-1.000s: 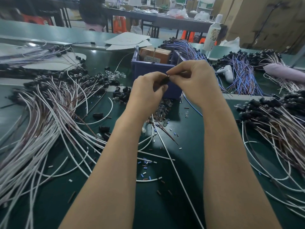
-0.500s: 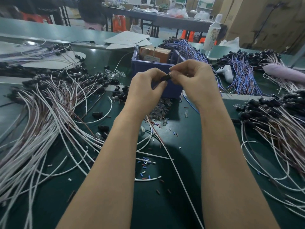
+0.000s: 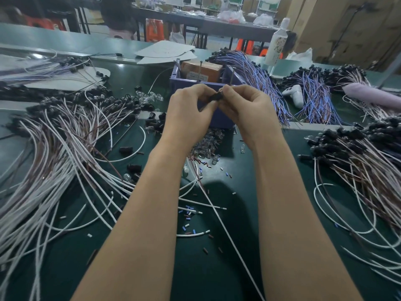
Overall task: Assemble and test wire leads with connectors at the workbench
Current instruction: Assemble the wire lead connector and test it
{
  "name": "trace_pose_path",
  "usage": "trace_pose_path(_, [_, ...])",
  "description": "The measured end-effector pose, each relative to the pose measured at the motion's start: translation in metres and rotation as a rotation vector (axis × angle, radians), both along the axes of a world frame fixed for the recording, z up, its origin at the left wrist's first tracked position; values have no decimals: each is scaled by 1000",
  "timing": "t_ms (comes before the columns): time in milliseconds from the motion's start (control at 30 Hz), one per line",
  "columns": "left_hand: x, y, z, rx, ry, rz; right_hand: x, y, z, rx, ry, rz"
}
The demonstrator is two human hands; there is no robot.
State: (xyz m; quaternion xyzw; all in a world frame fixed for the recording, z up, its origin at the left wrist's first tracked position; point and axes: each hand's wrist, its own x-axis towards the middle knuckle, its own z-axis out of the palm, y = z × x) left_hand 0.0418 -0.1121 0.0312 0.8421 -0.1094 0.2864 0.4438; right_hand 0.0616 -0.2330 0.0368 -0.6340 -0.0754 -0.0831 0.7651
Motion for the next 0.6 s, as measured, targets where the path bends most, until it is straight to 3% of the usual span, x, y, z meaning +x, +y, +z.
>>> trace_pose_path(233, [-2,-1,2,-22,47,29,-2,0,3,-268,-51,-86])
trace_pose_path(367, [-3,-2,4,-104,104,-98,-4,2,7,-451,-110,-87])
trace_pose_path(500, [-4,7,1,-314,554,-330,2,-16,4,-193,-68,-428])
trace_pose_path(600, [-6,18,-4,-250,795,-372,8,-34,-4,-119,44,-712])
